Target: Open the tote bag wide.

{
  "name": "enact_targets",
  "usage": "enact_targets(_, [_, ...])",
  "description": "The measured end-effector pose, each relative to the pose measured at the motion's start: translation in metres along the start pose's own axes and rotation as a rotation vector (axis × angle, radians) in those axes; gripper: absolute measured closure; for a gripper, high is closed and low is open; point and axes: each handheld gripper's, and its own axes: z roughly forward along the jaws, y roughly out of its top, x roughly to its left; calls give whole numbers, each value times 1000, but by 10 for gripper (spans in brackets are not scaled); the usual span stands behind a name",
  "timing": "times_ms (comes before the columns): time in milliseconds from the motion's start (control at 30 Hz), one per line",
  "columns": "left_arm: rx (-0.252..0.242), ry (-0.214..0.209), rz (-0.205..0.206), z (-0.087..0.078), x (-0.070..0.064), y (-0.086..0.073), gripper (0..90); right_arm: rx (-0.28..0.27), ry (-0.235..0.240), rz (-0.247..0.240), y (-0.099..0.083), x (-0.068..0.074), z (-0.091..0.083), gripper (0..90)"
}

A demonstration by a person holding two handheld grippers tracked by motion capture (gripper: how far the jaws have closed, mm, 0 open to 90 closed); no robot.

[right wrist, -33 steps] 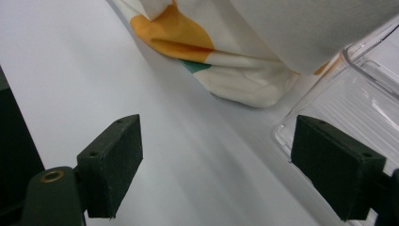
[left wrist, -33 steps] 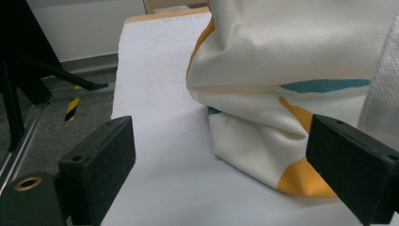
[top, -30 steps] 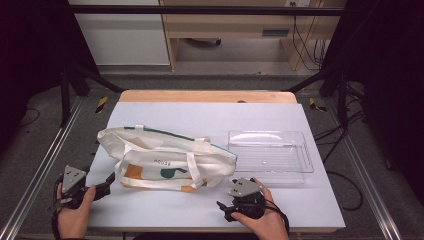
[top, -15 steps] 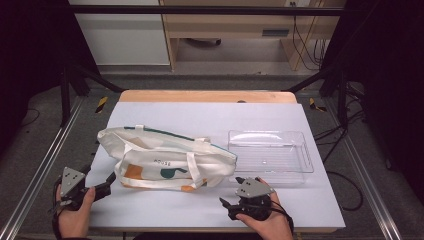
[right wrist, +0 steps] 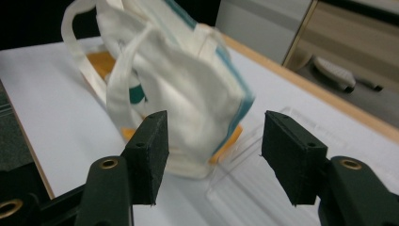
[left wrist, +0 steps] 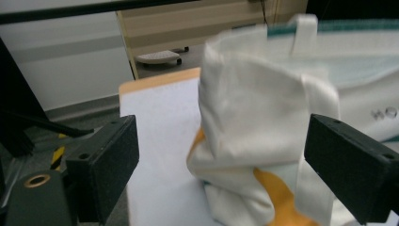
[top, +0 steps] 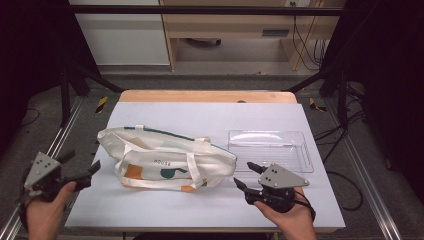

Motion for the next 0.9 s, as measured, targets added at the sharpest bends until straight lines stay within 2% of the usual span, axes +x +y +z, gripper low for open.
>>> enact_targets(33, [1,-13,9,0,3,10,114,-6,-1,-7,6,0,-2,432])
enact_targets(67, [1,-13,9,0,3,10,115,-6,-1,-7,6,0,-2,432])
enact_targets(100, [-7,-35,15,4,7,28,120,-26,18,-19,24,-3,-3,444])
enact_targets(133, [-7,-35,15,4,7,28,129,-26,18,-19,24,-3,-3,444])
enact_targets(167, [-17,-43,18,6,8,37,129,-32,23,-19,30,-3,-2,459])
enact_targets(200, [-14,-61,30,12,9,53,149,-34,36,-24,44,-4,2,477])
enact_targets(233, [-14,-61,30,12,9,53,158,-36,43,-33,50,-4,6,483])
enact_targets(267, [3,-69,45,18,6,67,163,-29,53,-44,56,-2,10,492])
enact_targets(300, [3,-69,45,18,6,67,163,-29,53,-44,56,-2,10,492])
enact_targets(333, [16,-74,97,24,2,79,164,-12,62,-65,67,3,21,504])
enact_targets(367, [16,-74,97,24,2,79,167,-12,62,-65,67,3,21,504])
enact_targets(400, [31,-86,124,29,-2,86,167,-9,71,-67,70,5,25,506])
enact_targets(433, [43,-123,145,36,-6,94,186,5,95,-76,77,13,39,513])
enact_targets(467, [43,-123,145,36,-6,94,200,5,95,-76,77,13,39,513])
enact_targets(500, [58,-157,186,43,-12,103,216,32,108,-95,82,20,54,533])
enact_targets(533, [58,-157,186,43,-12,103,228,32,108,-95,82,20,54,533])
enact_targets(567, [66,-184,214,48,-16,108,238,46,124,-103,86,26,67,557])
enact_targets(600, [71,-228,229,56,-22,114,241,50,130,-106,88,27,72,567])
enact_targets(667, [92,-243,263,66,-27,120,280,70,144,-122,92,32,86,577])
enact_targets(700, [92,-243,263,66,-27,120,296,80,149,-123,94,34,93,582])
enact_targets(733, [107,-256,273,73,-29,122,296,80,149,-123,94,34,93,582])
enact_targets(800, [132,-295,275,84,-33,123,311,104,157,-125,98,39,109,581])
enact_targets(867, [155,-313,291,92,-36,123,319,127,167,-133,102,46,121,555])
enact_targets(900, [190,-320,317,98,-41,120,332,155,187,-121,105,54,132,484])
